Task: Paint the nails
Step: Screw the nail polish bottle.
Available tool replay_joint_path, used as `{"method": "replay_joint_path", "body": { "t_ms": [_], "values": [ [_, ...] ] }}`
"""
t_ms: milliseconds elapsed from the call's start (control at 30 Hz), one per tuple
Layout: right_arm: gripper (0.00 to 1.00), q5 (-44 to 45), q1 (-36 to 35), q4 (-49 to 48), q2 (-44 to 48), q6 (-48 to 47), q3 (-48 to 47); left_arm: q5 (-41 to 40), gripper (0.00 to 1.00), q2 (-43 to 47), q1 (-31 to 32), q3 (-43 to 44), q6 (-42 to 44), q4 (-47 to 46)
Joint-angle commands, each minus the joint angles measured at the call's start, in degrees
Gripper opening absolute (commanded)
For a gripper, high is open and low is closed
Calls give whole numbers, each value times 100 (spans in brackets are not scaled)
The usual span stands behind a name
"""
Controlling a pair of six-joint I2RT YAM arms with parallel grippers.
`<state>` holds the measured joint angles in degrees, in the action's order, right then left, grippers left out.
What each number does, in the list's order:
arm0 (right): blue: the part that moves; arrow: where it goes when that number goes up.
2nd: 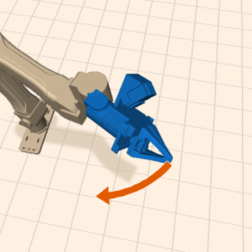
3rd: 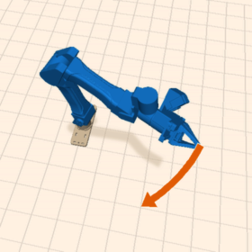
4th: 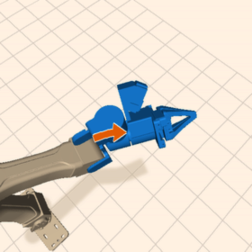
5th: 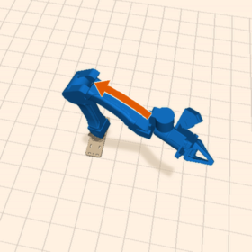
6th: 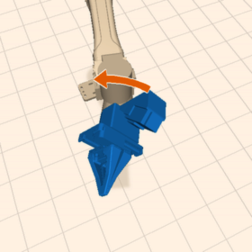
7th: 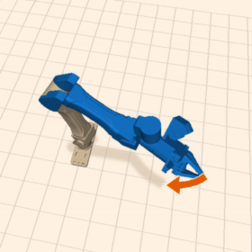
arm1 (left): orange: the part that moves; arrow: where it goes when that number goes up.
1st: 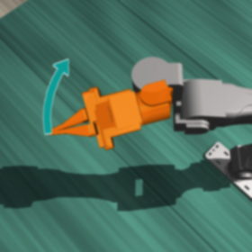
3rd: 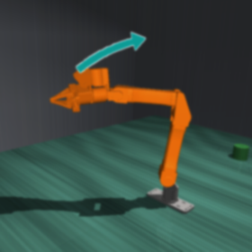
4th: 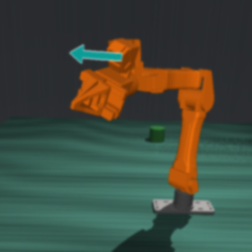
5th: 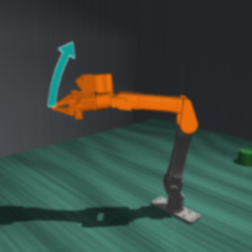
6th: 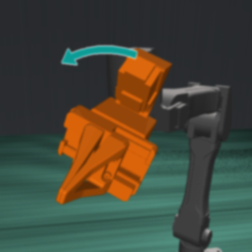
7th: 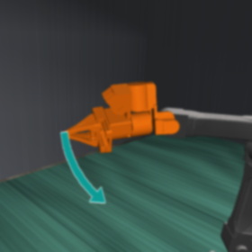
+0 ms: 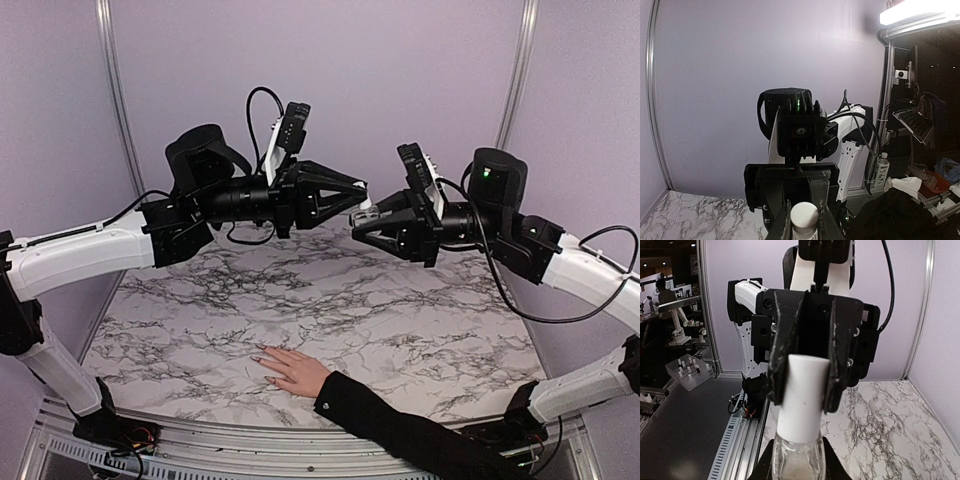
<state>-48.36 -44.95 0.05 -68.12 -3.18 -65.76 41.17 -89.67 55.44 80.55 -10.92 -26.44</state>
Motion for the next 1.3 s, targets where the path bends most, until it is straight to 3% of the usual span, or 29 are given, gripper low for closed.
{"method": "replay_joint_path", "body": {
  "t_ms": [0,200,333,633,867,1033,1100,1267],
  "values": [
    [0,159,-154,-880,106,-301,-473,-305,19,-139,-27,-277,3,1132],
    [0,1209,-154,-454,119,-622,-330,-1540,38,246,-68,-330,-157,1132],
    [0,2427,-162,-236,93,-682,-209,-2379,47,415,-55,-346,-338,1108],
    [0,4603,-326,-36,-73,-704,-121,-4071,54,210,414,27,-582,1089],
    [0,5417,-605,-23,-238,-797,-165,-5044,51,-224,626,566,-725,973],
    [0,5547,-729,-23,-263,-837,-179,-5267,47,-474,661,824,-901,956],
    [0,5557,-749,-23,-263,-850,-183,-5327,42,-534,676,872,-919,956],
    [0,5487,-763,148,-233,-859,-230,-5182,17,-578,679,835,-902,956]
  ]
}}
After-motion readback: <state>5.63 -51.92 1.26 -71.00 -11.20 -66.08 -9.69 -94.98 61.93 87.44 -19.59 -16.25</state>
